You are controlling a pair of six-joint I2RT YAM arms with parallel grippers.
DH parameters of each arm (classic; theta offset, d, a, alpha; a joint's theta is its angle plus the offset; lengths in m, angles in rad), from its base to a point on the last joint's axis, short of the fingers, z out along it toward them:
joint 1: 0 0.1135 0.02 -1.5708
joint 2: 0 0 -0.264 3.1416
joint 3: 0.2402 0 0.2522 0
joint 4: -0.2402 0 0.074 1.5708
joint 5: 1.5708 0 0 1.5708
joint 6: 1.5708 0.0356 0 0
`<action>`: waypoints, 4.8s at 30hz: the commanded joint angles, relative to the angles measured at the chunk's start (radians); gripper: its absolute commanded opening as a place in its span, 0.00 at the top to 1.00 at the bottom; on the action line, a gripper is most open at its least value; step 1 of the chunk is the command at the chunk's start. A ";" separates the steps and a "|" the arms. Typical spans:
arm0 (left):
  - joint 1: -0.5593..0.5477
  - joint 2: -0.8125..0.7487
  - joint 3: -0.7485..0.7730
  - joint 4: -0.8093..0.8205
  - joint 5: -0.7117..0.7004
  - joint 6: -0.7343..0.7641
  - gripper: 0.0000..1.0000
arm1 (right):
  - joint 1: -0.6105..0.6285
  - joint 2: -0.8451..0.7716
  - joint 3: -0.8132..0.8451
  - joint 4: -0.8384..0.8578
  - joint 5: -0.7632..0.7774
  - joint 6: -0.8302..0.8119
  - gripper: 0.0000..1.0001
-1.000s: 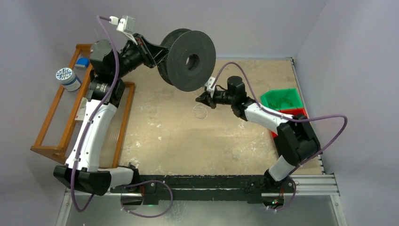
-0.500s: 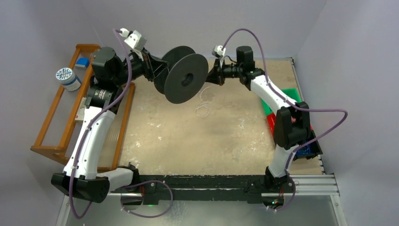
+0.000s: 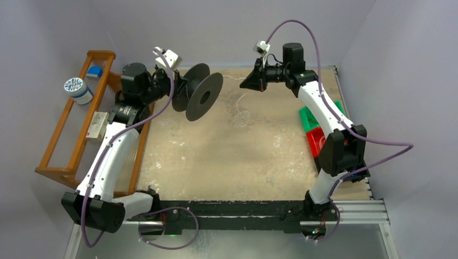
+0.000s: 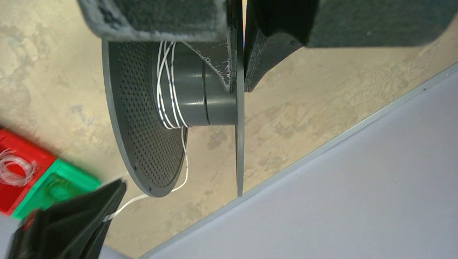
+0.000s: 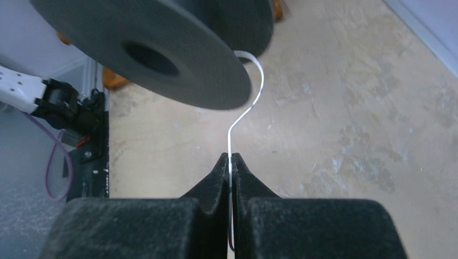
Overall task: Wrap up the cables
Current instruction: Wrap the cable around the cable reel.
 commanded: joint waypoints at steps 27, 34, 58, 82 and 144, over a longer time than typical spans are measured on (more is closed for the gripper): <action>-0.212 0.142 -0.188 0.284 -0.600 -0.263 1.00 | 0.157 -0.028 -0.041 0.228 -0.224 0.167 1.00; -0.212 0.114 -0.231 0.295 -0.414 -0.187 1.00 | 0.156 -0.058 -0.039 0.132 -0.185 0.045 1.00; -0.209 0.169 -0.341 0.421 -0.779 -0.355 1.00 | 0.159 -0.032 -0.076 0.064 -0.241 -0.095 1.00; -0.045 0.152 -0.283 0.375 -0.672 -0.584 1.00 | 0.408 0.172 0.047 -0.289 -0.182 -0.460 0.96; 0.352 -0.114 -0.263 0.397 0.591 -0.423 1.00 | 0.123 0.159 -0.061 -0.104 -0.318 -0.269 0.95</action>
